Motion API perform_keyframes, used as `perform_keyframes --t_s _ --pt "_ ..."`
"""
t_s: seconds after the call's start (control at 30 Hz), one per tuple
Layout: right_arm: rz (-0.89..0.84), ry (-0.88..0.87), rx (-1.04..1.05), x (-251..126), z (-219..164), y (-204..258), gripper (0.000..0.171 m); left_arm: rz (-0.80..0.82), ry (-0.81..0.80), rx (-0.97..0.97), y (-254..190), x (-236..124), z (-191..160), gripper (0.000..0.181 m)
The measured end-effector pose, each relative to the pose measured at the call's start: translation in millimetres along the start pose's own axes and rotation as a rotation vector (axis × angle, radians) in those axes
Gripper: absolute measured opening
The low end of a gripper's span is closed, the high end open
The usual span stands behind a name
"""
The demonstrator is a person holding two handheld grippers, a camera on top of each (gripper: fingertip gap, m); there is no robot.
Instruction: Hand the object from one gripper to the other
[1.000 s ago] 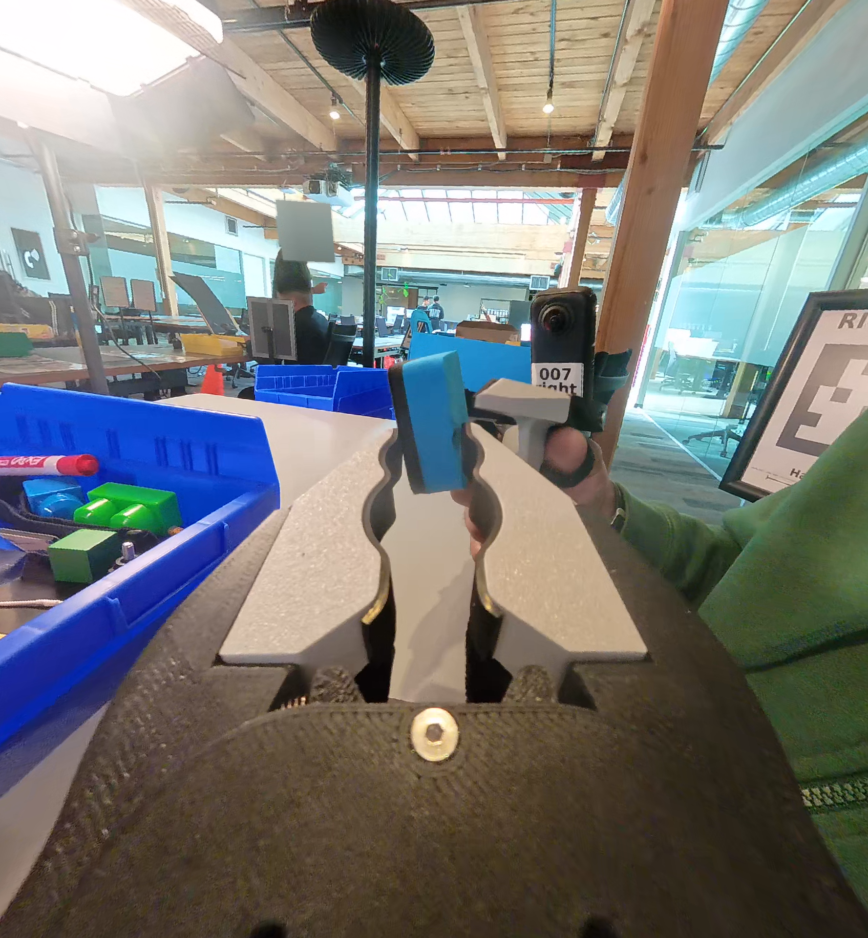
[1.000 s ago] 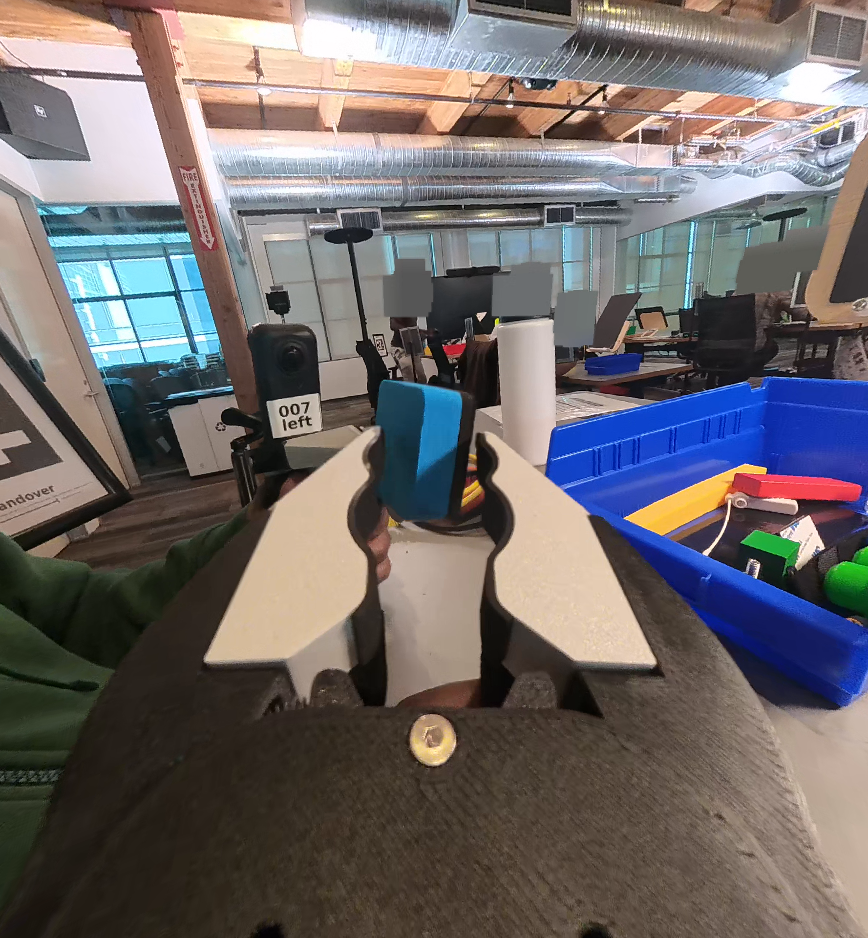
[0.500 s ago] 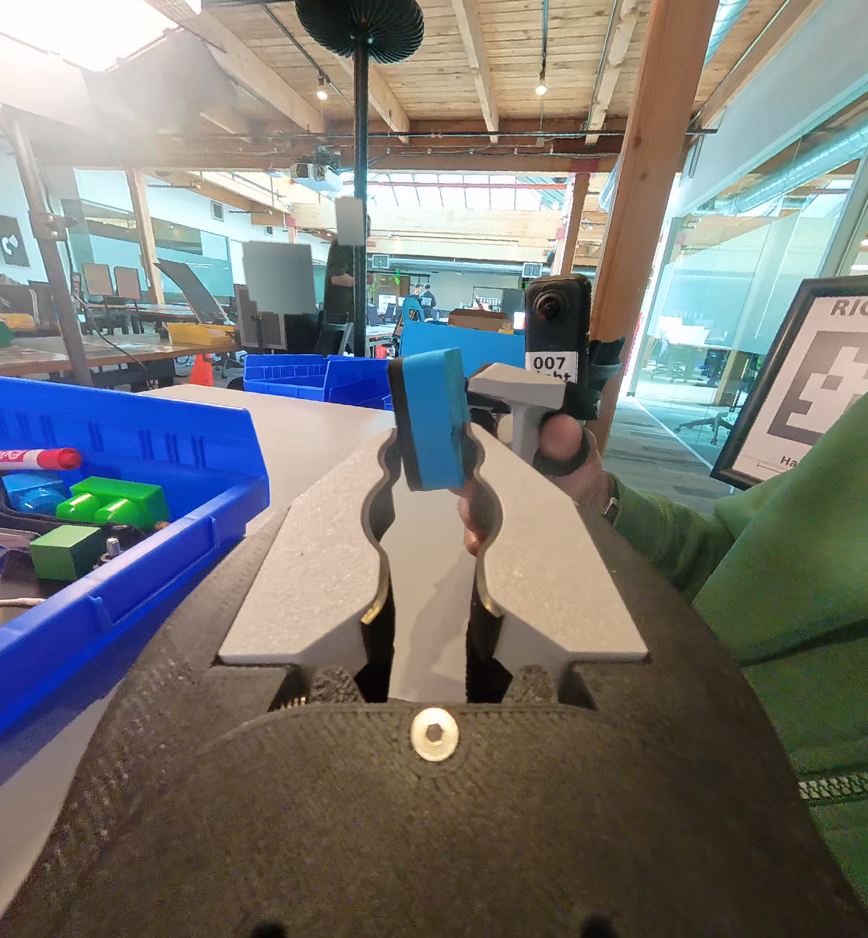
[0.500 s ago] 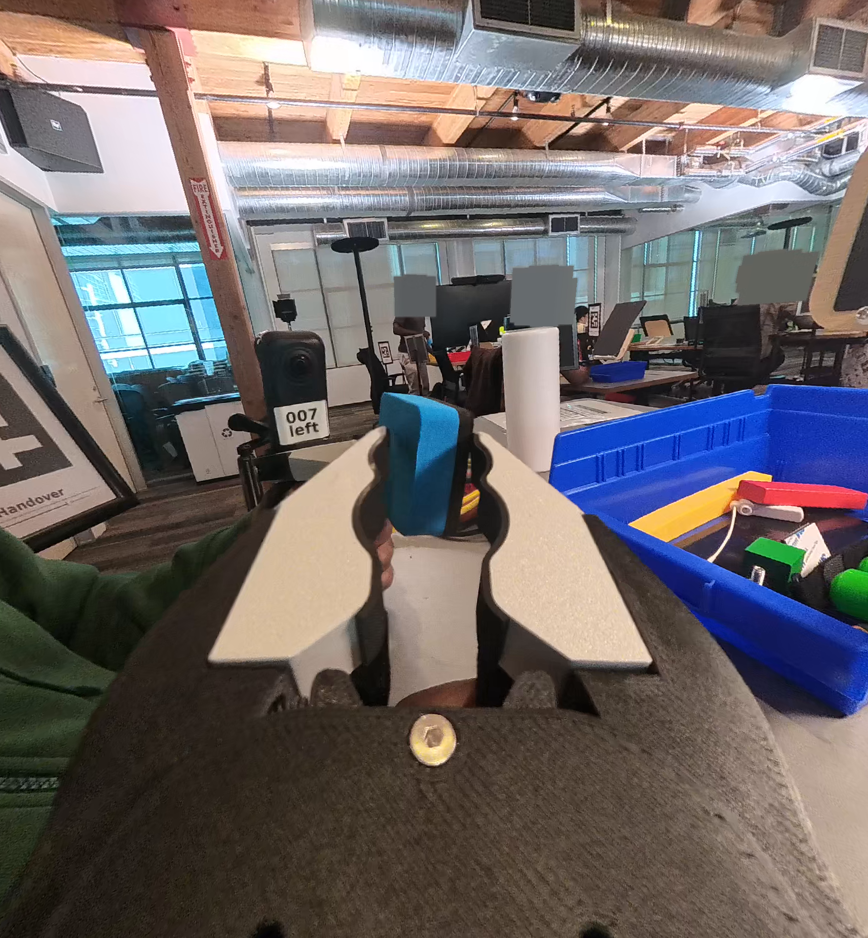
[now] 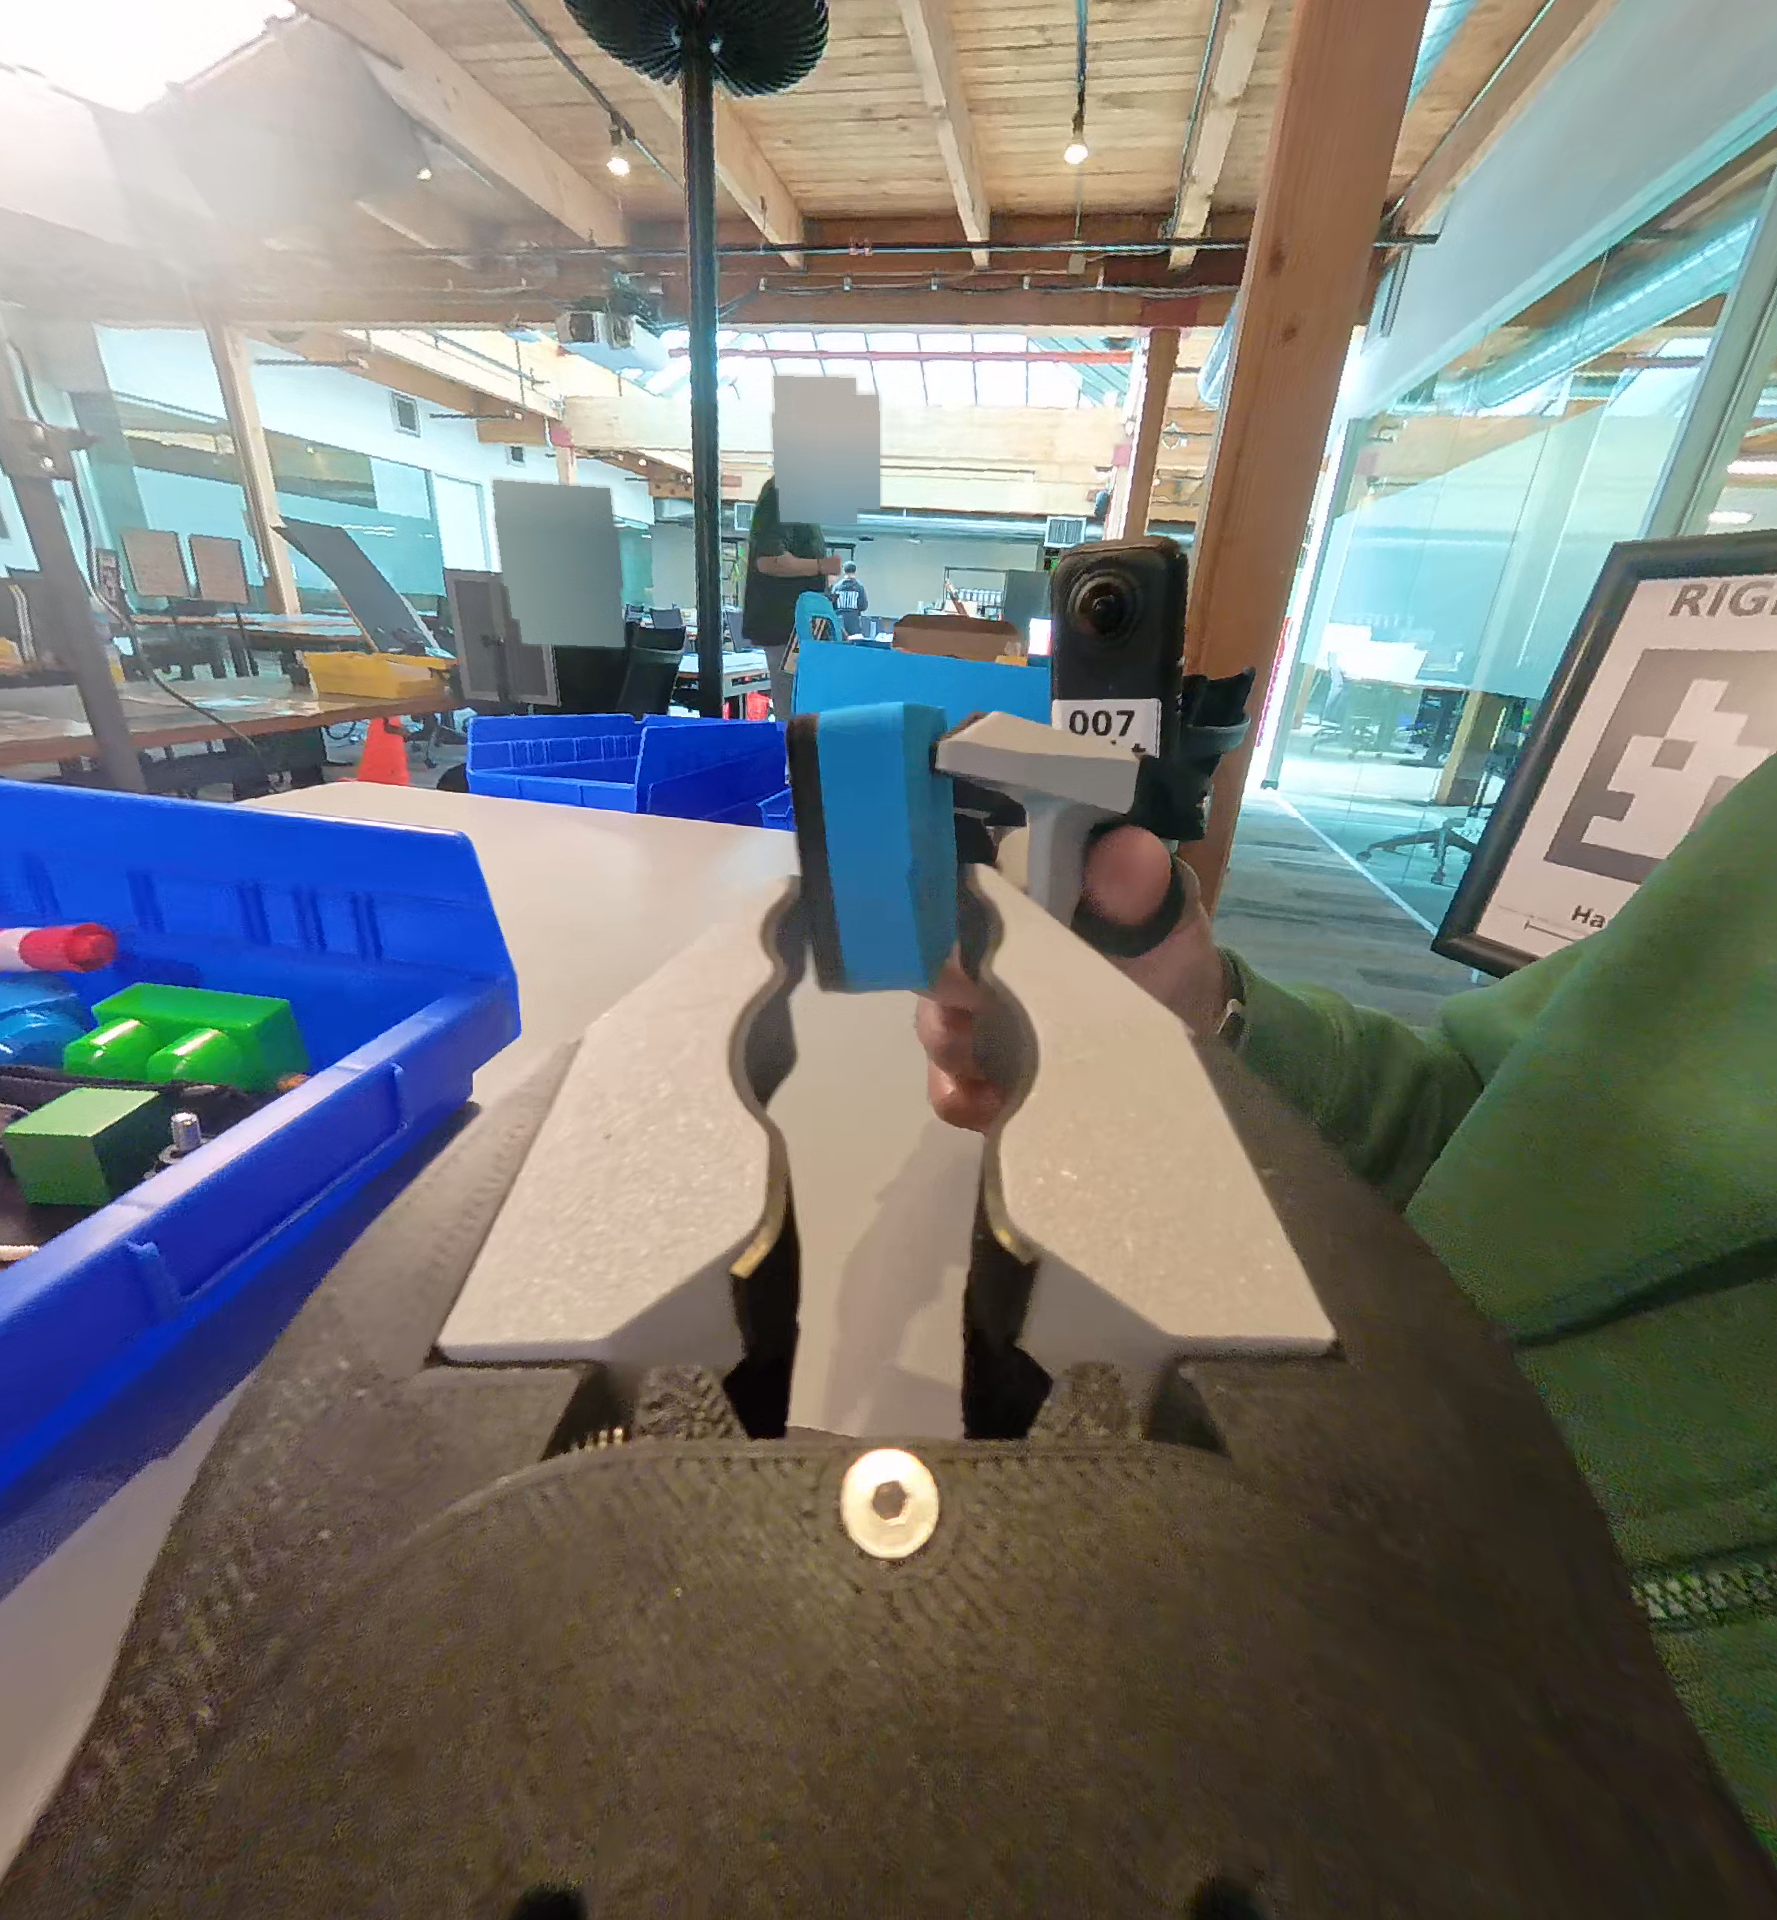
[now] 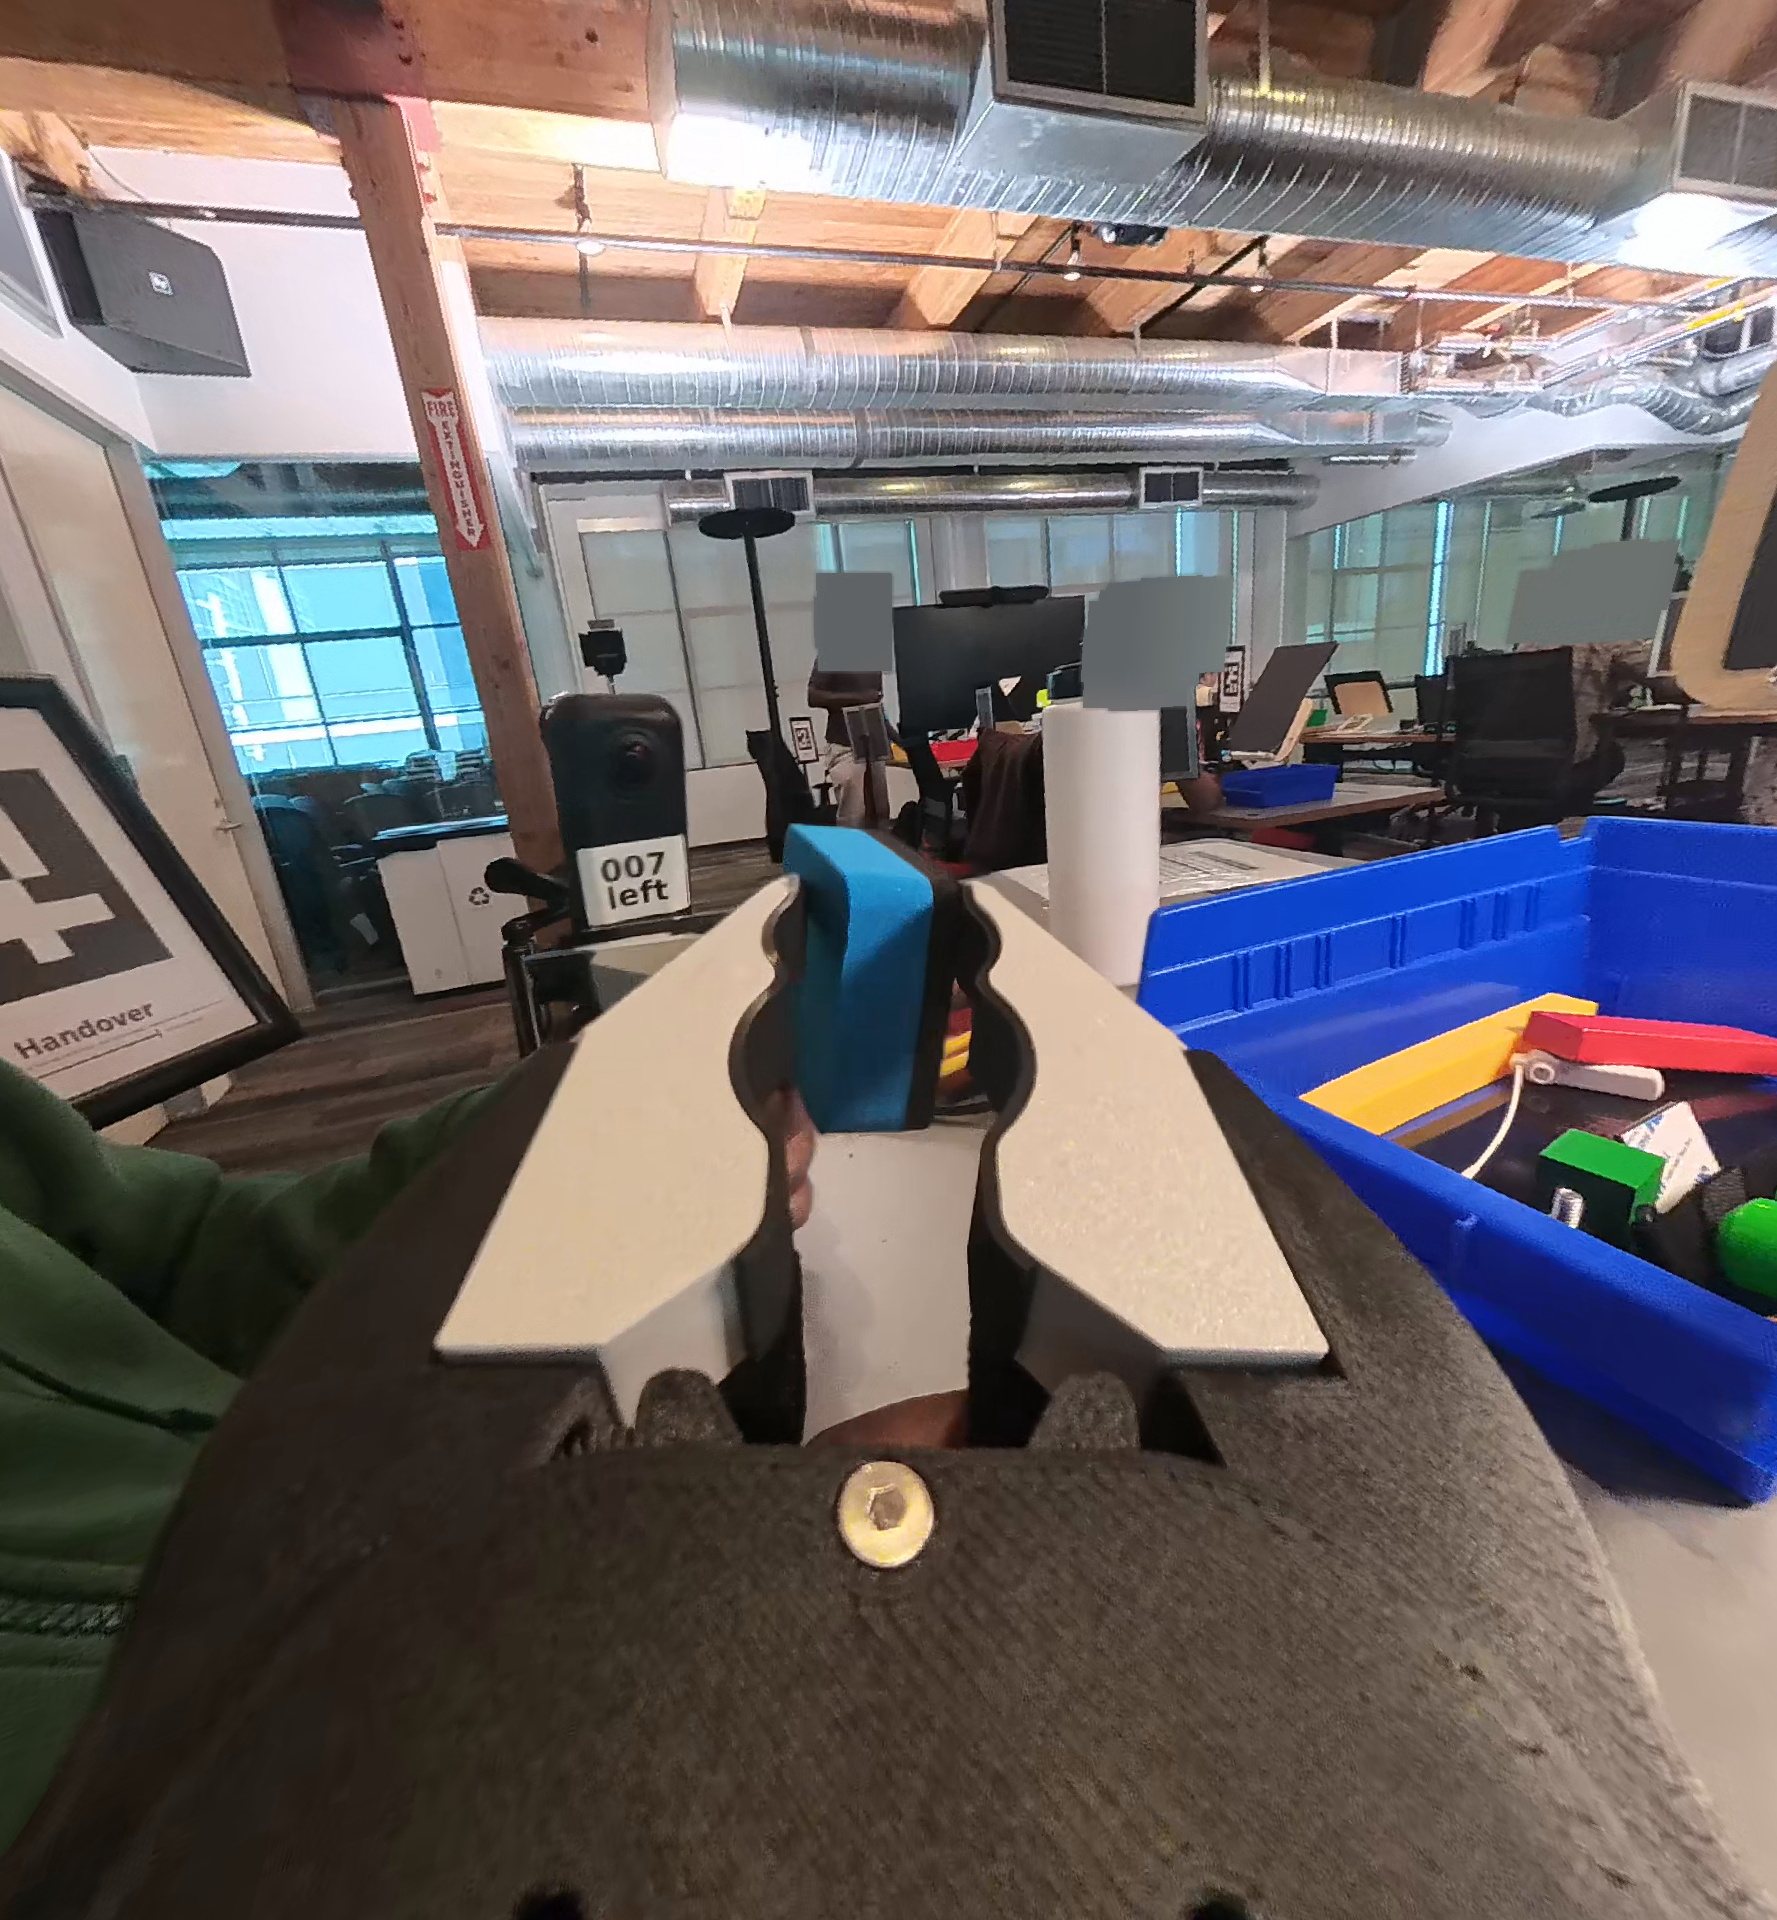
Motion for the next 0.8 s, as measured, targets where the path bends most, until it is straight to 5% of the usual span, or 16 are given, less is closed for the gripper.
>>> perform_keyframes --t_s 0.23,0.33,0.53,0.8 --pt "0.010 0.014 0.026 0.8 -0.6 -0.7 0.055 -0.001 -0.002 0.032 -1.2 -2.0 2.2 0.023" --pt "0.020 0.028 -0.002 1.2 -2.0 2.0 0.031 0.002 0.015 0.039 -1.4 -0.7 0.3 0.023" --pt "-0.004 -0.007 -0.007 -1.1 2.0 0.3 0.027 -0.005 0.015 -0.024 0.0 2.4 -1.4 0.047" --pt "0.014 -0.002 0.010 -0.1 0.9 1.2 0.037 -0.003 0.003 0.035 -1.8 0.3 1.2 0.024"
Point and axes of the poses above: each gripper's, where its closed fingertips meet, x out along the fingers, z out of its top, y = z × x across the jaws, the point moved 8 cm from there along -x, back along the fingers, and after that the axes turned 15 degrees about -x, right-handed, at the moved point
